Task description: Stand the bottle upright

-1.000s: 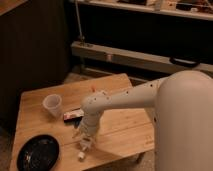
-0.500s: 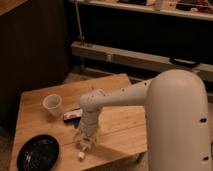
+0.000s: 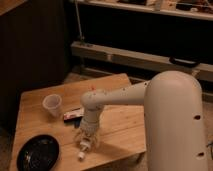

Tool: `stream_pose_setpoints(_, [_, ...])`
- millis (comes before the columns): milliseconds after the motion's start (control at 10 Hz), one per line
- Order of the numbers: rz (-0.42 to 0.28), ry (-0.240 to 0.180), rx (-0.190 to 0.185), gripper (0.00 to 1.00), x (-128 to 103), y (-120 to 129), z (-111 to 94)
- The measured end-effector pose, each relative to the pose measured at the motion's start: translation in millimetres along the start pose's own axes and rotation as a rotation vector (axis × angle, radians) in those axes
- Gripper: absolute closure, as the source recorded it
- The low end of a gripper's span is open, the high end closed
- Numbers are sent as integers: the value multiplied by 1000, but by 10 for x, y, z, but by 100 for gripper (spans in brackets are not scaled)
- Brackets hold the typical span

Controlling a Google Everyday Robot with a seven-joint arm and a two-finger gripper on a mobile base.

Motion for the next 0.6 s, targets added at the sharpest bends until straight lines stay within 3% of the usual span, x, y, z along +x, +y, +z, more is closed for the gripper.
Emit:
stream_pose_setpoints(200, [-5, 6, -14, 34, 4, 14, 4])
stream_pose_setpoints(400, [-9, 11, -51, 53, 1, -6, 49])
stream_pose_setpoints(600, [-3, 5, -55, 76, 14, 11, 107])
